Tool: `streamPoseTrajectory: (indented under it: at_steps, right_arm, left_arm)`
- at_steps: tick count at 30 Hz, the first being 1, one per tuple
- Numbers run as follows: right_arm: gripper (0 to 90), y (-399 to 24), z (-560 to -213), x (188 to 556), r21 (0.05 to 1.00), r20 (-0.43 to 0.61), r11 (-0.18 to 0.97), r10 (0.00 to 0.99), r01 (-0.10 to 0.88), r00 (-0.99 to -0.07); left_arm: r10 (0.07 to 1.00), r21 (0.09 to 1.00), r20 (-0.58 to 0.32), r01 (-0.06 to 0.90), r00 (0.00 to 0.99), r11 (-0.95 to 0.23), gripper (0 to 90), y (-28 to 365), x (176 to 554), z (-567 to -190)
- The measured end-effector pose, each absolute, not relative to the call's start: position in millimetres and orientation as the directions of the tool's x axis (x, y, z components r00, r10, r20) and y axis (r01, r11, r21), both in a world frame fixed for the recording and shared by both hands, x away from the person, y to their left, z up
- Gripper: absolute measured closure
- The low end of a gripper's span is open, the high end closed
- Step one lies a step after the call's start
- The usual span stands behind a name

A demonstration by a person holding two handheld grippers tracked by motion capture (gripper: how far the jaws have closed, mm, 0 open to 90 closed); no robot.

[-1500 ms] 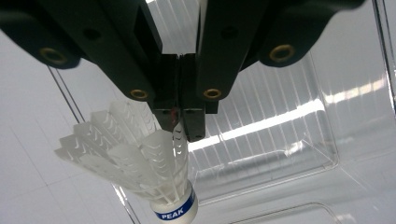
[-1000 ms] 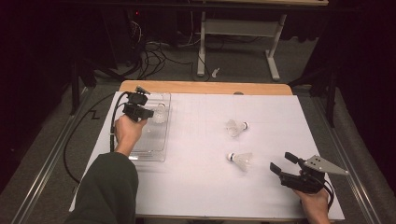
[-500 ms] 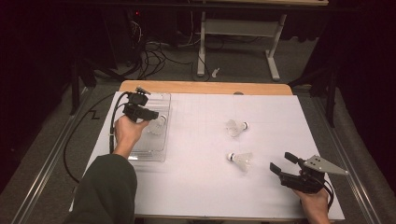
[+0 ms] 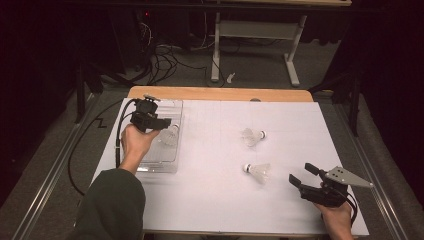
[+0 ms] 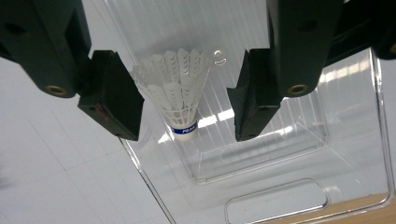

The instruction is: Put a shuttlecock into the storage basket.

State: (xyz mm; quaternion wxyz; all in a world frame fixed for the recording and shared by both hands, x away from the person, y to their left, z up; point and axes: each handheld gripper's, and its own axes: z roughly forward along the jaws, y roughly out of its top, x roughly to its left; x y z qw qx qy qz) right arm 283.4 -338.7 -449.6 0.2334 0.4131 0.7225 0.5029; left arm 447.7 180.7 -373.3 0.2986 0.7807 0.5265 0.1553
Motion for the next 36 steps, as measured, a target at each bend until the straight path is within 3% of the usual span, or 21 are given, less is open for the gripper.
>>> streamPoseTrajectory:
  at_steps: [36]
  right_arm:
    - [23.6, -339, -449, 283, 0.921, 0.08, 0.148, 0.832, 0.36, -0.548]
  left_arm:
    - [0.882, 0.76, -0.093, 0.605, 0.462, -0.237, 39.3, 180, 406, -361]
